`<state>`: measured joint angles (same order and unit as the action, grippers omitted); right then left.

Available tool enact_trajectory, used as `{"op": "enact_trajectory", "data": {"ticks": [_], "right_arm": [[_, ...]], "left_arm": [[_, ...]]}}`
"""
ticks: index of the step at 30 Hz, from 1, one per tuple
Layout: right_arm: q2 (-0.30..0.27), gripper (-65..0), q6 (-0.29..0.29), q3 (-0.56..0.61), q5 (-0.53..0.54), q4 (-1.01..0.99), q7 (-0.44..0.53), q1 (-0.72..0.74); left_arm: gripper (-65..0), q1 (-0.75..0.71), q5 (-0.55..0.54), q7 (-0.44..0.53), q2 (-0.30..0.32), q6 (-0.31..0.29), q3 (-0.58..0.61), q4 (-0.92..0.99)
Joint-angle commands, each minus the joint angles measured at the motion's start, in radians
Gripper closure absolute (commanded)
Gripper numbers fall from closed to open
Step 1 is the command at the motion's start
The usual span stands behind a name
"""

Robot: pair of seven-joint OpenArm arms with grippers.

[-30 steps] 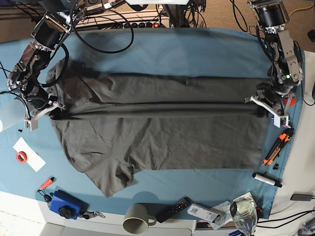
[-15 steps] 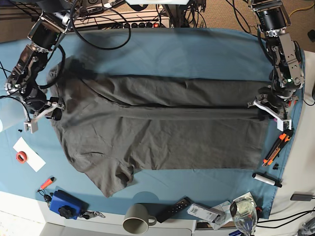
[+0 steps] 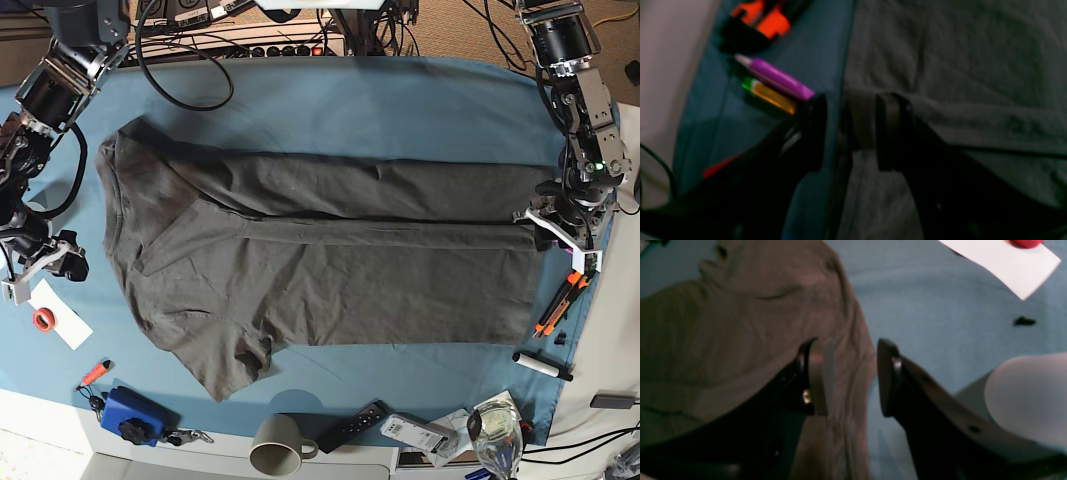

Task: Fold the T-shirt properly
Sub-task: 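Lower the folded collar edge onto the shirt and open both grippers, then grasp the folded edge corners again with both grippers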

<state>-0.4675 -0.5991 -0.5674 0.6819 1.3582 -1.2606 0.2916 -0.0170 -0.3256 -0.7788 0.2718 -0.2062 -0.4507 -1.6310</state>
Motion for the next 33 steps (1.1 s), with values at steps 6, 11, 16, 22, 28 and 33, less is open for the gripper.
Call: {"op": "enact_trajectory", "data": {"ticks": [6, 11, 16, 22, 28, 33], "right_arm": [[-0.034, -22.0, -0.003, -0.004, 0.030, 0.016, -0.014, 0.024], [-0.041, -22.0, -0.003, -0.004, 0.068, 0.016, -0.057, 0.024], [-0.054, -21.9, -0.003, -0.014, 0.087, 0.016, -0.073, 0.024], [-0.060, -21.9, -0.003, -0.116, 0.088, 0.016, -0.092, 0.024], [-0.063, -21.9, -0.006, -0.217, 0.089, 0.016, -0.136, -0.020], [-0.055, -22.0, -0.005, -0.219, 0.089, 0.016, -0.136, -0.124]], "left_arm": [[-39.0, 0.016, -0.007, -0.049, 0.017, 0.000, -0.004, -0.077], [-39.1, -0.047, -0.018, -0.124, 0.016, 0.042, -0.004, -0.109], [-39.1, -0.137, -0.018, -0.135, 0.016, 0.061, -0.011, -0.151], [-39.1, -0.191, -0.055, -0.131, -0.008, 0.060, -0.010, -0.143], [-39.0, -0.183, -0.060, -0.133, -0.032, 0.059, -0.010, -0.077], [-39.0, -0.183, -0.077, -0.145, -0.031, 0.052, -0.010, -0.075]]}}
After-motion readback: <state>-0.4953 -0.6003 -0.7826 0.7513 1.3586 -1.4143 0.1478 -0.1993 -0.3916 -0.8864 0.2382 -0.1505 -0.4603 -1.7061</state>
